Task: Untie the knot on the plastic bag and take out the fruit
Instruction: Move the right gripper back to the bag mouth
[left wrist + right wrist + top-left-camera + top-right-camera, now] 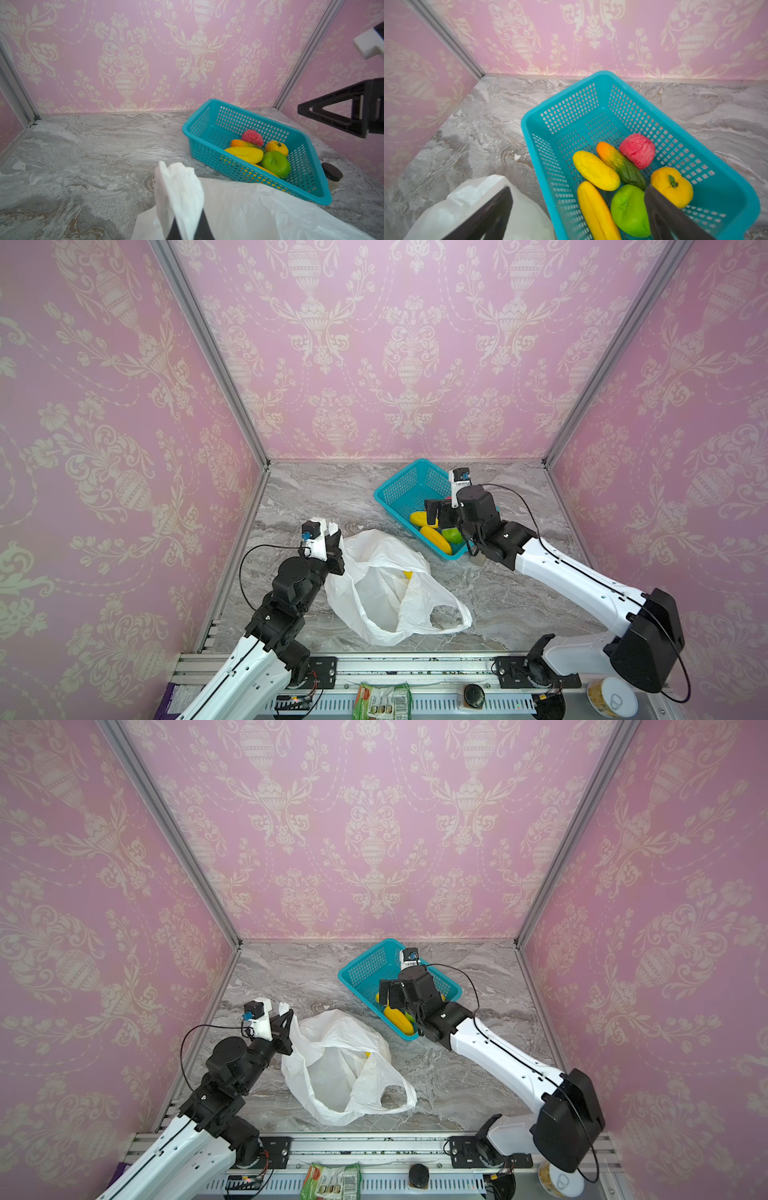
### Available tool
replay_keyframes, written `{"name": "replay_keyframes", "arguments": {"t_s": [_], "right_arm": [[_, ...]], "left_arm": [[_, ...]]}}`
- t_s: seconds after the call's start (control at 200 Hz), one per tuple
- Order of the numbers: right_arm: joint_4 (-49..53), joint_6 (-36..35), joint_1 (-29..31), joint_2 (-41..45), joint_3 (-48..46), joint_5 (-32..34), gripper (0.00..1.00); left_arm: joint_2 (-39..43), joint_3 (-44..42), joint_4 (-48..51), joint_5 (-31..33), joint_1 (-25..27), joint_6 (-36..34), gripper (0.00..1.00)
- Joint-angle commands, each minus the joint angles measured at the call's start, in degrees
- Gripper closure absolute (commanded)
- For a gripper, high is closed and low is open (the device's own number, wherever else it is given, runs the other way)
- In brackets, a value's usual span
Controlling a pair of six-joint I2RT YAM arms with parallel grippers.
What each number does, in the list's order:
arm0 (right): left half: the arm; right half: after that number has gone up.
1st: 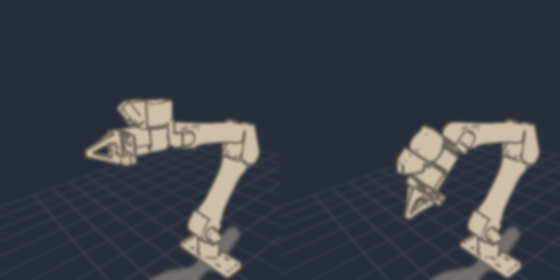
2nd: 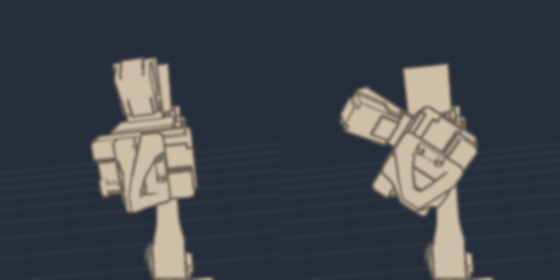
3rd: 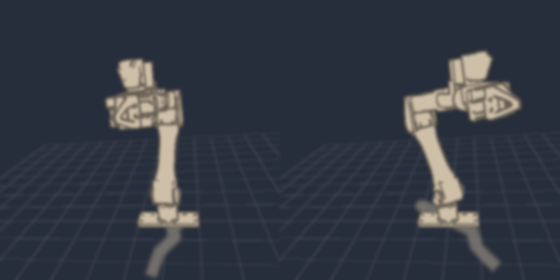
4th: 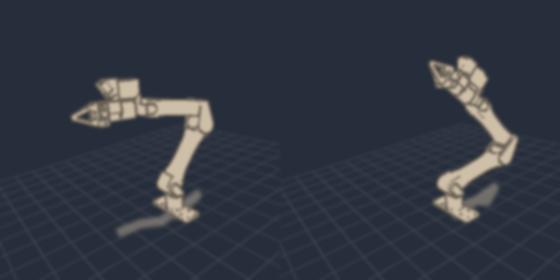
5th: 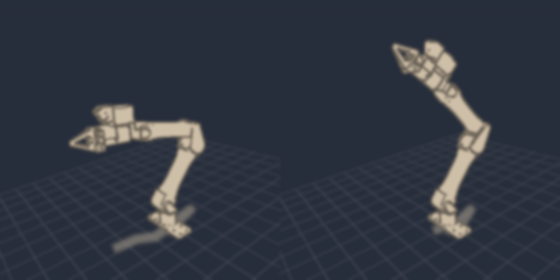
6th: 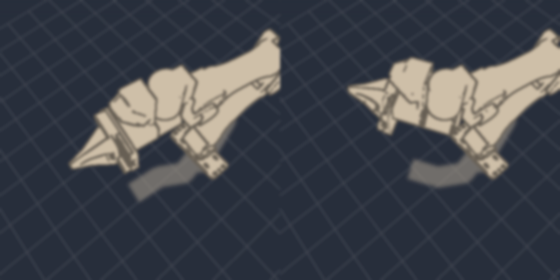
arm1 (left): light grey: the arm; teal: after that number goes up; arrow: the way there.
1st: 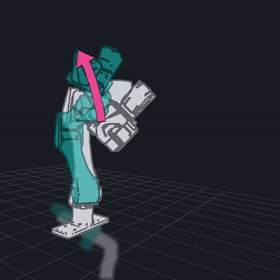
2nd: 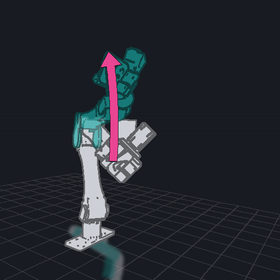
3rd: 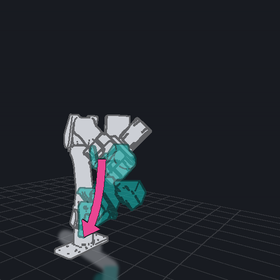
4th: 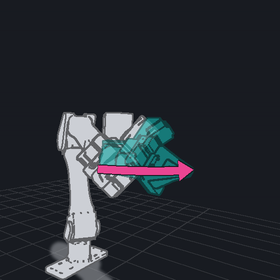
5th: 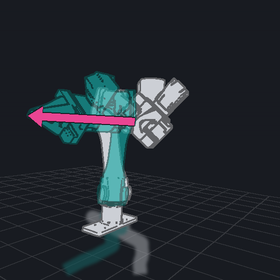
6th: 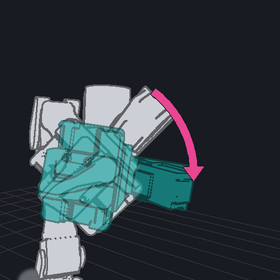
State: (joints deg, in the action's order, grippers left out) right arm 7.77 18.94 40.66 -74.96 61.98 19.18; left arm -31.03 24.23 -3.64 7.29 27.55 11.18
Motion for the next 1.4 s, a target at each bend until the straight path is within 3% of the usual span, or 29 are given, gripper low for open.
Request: {"name": "replay_keyframes", "arguments": {"t_s": [0.0,0.18,0.43,0.821,0.906,1.006,1.106,1.396], "right_arm": [[-2.42,-5.66,5.3,4.47,-2.88,3.45,0.08],[-7.38,-9.27,16.91,5.72,-5.28,1.79,0.3],[-5.57,-8.91,27.55,-7.13,-0.4,5.69,0.5],[-2.76,-3.01,29.08,-17.94,2.96,7.81,0.6],[-2.14,-2.11,29.44,-15.62,1.39,10.57,0.61],[-4.08,-3.06,30.54,-9.99,-2.17,12.32,0.46],[-4.11,-3.9,31.87,-4.88,-3.88,13.38,0.41],[3.72,-2.48,36.72,-6.37,2.85,11.72,0.55]], "left_arm": [[-0.42,-0.49,-1.33,-2.6,0.14,-1.02,1.0],[-0.61,-0.41,-1.44,-3.71,0.18,-0.97,1.0],[-0.33,-0.32,-1.55,-4.68,0.22,-1.08,1.0],[0.52,0.2,-0.83,-4.9,0.14,-1.39,1.0],[0.62,-0.11,-1.33,-4.86,0.16,-1.18,1.0],[0.32,-0.46,-2.25,-4.74,0.16,-1.06,1.0],[-0.67,0.28,-1.91,-4.66,0.16,-1.43,1.0],[-1.09,1.58,-1.35,-5.39,0.18,-1.84,1.0]]}}
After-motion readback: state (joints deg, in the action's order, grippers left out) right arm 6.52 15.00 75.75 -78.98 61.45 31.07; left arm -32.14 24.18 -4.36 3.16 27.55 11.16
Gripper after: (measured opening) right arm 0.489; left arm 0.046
